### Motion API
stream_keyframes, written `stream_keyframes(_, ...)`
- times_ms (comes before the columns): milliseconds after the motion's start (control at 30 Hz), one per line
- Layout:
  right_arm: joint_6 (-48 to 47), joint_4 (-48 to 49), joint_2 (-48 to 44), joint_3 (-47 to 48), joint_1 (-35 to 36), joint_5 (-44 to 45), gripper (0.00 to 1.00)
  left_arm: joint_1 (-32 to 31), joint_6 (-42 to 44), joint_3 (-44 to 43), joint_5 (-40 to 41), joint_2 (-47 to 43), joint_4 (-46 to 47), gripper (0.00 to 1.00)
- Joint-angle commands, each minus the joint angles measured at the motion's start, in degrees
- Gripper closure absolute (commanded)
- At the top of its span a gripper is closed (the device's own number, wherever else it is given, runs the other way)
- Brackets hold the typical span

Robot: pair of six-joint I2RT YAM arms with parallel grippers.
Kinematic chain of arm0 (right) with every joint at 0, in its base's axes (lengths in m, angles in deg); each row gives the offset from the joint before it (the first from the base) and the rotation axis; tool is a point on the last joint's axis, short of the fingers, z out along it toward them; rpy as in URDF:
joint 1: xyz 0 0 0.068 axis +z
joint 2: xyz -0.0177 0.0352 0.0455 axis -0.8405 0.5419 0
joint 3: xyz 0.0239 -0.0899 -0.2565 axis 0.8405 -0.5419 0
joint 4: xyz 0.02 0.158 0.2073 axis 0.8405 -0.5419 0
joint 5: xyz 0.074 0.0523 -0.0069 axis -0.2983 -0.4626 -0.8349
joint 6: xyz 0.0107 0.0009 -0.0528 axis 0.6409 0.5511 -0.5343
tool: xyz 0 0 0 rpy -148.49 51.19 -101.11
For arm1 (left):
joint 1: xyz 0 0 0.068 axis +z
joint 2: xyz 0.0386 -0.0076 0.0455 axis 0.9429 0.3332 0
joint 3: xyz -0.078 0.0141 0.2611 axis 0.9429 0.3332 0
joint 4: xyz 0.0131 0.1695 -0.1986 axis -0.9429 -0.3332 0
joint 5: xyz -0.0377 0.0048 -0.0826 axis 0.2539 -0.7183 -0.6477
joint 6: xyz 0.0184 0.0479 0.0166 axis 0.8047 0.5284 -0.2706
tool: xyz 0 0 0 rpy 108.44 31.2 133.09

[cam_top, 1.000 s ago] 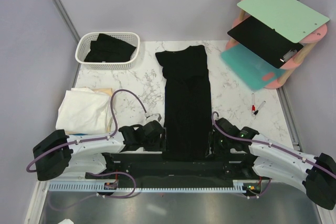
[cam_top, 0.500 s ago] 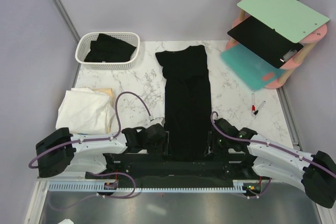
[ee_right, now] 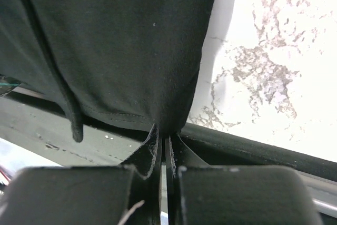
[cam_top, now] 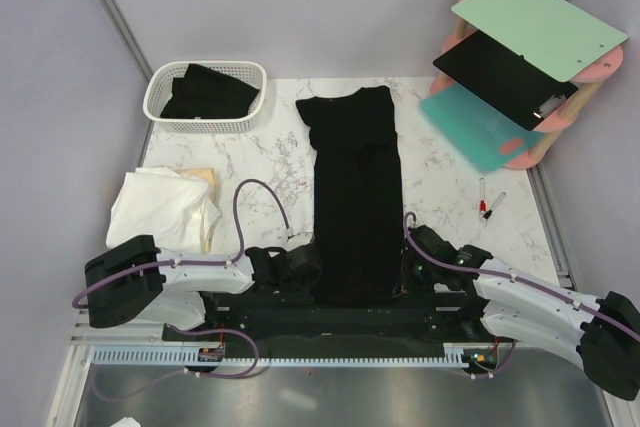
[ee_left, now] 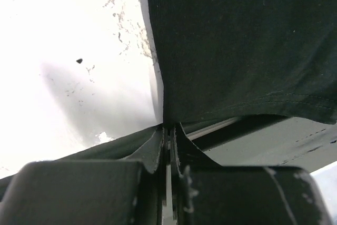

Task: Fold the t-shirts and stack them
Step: Grab the bottom of the folded rectangular tshirt with both arms, then fold the folded rectangular tshirt in 1/3 of the way

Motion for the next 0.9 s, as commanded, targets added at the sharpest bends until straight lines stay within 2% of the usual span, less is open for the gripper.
stream_keyframes(0, -0.6, 0.3, -3.1, 0.8, -0.1, 0.2, 1.00, -0.5, -2.4, 0.9, 4.3, -2.4, -1.4, 0.98)
stream_keyframes(133, -1.0, 0.0, -5.3, 2.2, -0.1, 0.6, 1.00, -0.5, -2.2, -0.5, 7.1, -7.1, -5.4, 0.98)
stream_keyframes(467, -2.1, -0.7, -10.8, 6.3, 0.0, 2.8, 1.00, -0.5, 0.1, -5.8, 10.6, -11.5, -10.4, 0.98)
stream_keyframes(600, -3.3, -2.1, -12.0, 9.0, -0.1, 6.7, 1.00, -0.5, 0.6, -7.9, 12.1, -13.2, -12.5, 0.98)
stream_keyframes(700, -4.9, -2.2, -11.2, 12.1, 0.0, 10.3, 1.00, -0.3, 1.3, -10.6, 14.9, -13.6, -14.9, 0.98)
stream_keyframes(867, -10.6, -1.9, -3.7, 18.2, -0.1, 16.9, 1.00, 0.9, 4.1, -19.0, 19.6, -9.7, -19.8, 0.98)
